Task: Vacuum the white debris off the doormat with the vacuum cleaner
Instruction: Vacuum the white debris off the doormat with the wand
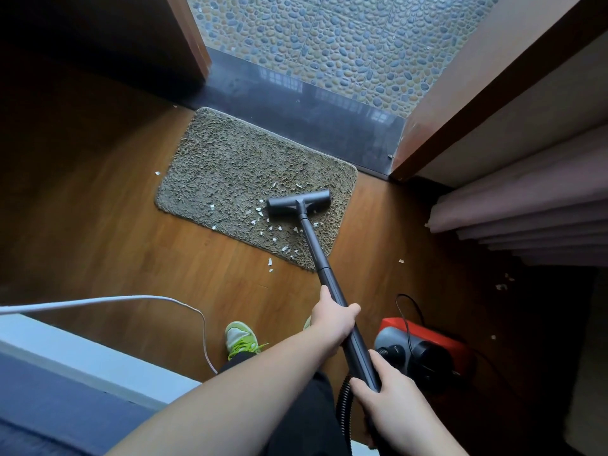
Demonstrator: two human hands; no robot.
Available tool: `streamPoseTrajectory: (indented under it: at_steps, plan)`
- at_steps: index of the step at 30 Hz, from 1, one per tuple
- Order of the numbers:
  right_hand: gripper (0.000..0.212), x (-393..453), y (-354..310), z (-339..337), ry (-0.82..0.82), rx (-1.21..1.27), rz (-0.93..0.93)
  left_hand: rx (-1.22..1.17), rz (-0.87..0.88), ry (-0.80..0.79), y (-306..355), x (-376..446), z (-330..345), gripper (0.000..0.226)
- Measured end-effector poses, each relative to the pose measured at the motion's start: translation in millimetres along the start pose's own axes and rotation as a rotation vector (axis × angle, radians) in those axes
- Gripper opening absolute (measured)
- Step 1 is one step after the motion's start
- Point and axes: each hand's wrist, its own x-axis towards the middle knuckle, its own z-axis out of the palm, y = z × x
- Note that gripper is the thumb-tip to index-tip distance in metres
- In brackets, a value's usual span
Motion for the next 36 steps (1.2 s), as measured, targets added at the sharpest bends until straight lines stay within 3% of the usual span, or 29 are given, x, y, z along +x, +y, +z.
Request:
streamPoseTrajectory:
  at_steps: [26, 32, 36]
  plan:
    - [0.004, 48.7, -46.9, -14.2, -0.046, 0.016, -0.058, -0.136, 0.002, 0.007, 49.6, 28.8, -37.1, 0.091]
    - [0.007, 48.0, -43.9, -19.3, -0.047, 0.008, -0.05, -0.115, -0.003, 0.016, 52.1, 27.6, -35.4, 0.083]
    - [0.021, 46.1, -42.0, -22.4, -0.032, -0.027, -0.048, -0.108, -0.009, 0.011, 53.2, 26.6, -33.7, 0.083]
